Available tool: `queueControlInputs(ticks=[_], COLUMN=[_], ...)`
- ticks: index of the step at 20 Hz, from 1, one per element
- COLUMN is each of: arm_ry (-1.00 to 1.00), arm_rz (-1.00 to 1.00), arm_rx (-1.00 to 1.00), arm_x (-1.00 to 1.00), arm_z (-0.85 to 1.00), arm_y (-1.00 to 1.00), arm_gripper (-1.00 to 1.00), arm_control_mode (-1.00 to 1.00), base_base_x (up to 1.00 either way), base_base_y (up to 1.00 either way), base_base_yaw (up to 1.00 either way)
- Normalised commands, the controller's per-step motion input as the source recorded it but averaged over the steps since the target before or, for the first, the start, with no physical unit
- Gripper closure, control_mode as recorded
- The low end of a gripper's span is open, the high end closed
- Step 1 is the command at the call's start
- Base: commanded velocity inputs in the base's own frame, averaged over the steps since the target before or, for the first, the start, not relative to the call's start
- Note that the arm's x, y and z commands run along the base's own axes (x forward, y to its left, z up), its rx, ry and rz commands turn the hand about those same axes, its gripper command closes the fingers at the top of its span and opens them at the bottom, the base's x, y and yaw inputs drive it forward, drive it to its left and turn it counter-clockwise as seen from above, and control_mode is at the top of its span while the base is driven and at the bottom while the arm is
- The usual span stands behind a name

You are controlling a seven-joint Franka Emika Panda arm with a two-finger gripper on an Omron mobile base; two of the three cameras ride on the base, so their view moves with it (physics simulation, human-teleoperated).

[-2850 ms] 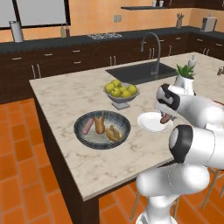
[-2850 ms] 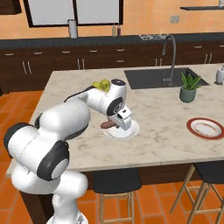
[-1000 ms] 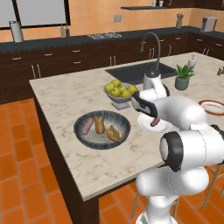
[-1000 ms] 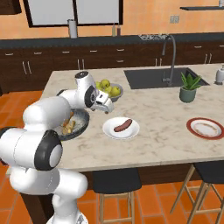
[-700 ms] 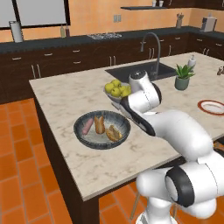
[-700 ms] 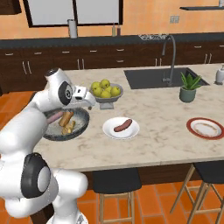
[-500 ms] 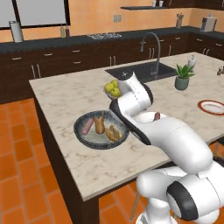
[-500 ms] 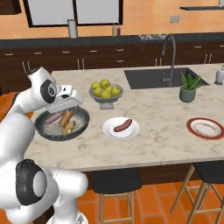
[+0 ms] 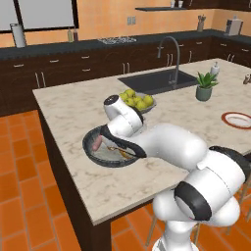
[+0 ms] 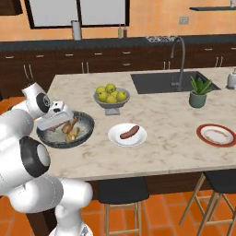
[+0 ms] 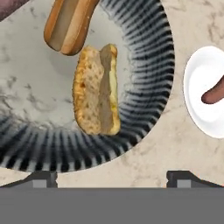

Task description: Place one bun and one sausage from the bowl on each plate.

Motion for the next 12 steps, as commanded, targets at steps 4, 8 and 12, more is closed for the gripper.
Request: queueControlInputs(ticks=[4, 8, 12], arm_ry=[0.14, 0.14, 0.10], arm_rz=[-0.09, -0.12, -0.03], arm_rx=[0.02, 0.00, 0.00], arm_x=[0.62, 0.34, 0.10], arm_z=[-0.66, -0.34, -0.53], arm_y=[0.01, 0.05, 0.00], arm_gripper=[-1.00, -1.00, -1.00], arm_control_mode=[-1.00, -1.00, -1.00], base_base_x=[0.00, 0.00, 0.00], base_base_y=[0.00, 0.00, 0.00], base_base_yaw=[0.00, 0.00, 0.00])
